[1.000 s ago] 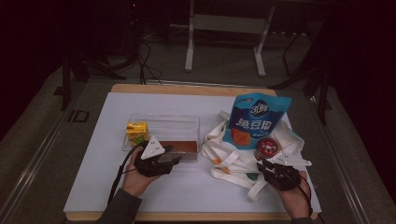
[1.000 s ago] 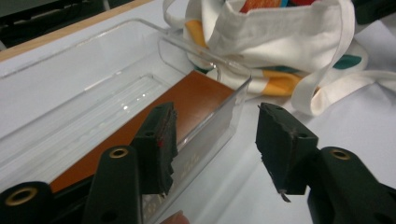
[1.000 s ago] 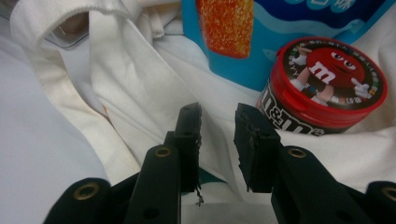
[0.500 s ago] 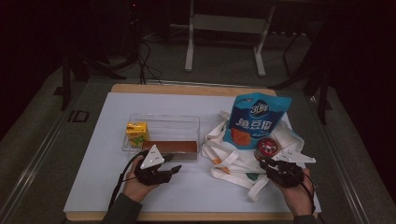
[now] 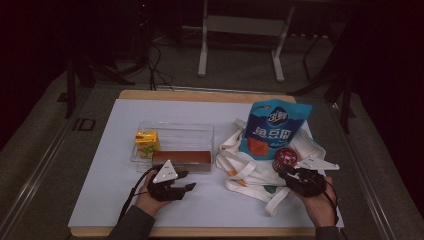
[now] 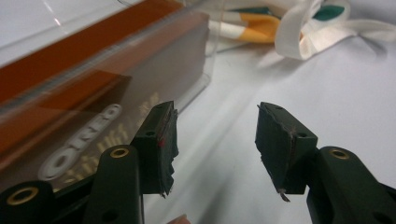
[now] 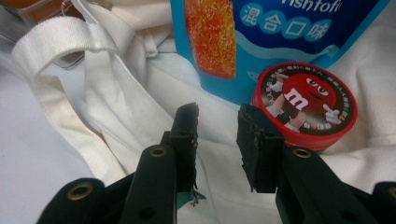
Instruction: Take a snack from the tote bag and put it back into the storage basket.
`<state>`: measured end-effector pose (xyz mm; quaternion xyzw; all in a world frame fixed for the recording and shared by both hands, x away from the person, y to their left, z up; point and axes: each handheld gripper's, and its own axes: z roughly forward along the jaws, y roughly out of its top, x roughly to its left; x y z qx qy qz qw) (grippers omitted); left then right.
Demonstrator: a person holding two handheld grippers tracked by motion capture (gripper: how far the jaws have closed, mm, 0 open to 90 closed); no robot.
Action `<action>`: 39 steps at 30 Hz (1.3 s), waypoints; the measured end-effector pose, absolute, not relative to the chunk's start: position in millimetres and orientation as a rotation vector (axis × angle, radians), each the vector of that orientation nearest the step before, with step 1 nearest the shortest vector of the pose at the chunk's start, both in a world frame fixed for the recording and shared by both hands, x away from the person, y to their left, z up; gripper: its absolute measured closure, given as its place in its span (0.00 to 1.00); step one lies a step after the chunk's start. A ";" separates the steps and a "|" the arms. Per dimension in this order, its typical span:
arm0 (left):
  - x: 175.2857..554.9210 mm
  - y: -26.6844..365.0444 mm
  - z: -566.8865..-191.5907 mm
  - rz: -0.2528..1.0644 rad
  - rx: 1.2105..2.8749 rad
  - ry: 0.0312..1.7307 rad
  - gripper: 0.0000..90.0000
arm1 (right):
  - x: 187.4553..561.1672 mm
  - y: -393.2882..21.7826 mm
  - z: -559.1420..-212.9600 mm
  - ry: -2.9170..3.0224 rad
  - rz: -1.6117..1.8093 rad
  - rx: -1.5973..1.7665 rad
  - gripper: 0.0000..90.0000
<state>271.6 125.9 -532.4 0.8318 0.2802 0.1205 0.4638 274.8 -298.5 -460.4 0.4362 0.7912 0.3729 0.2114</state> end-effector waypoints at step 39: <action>274.3 121.9 -539.0 0.276 2.065 0.695 0.53 | 320.6 -319.9 -429.4 2.153 1.071 1.279 0.55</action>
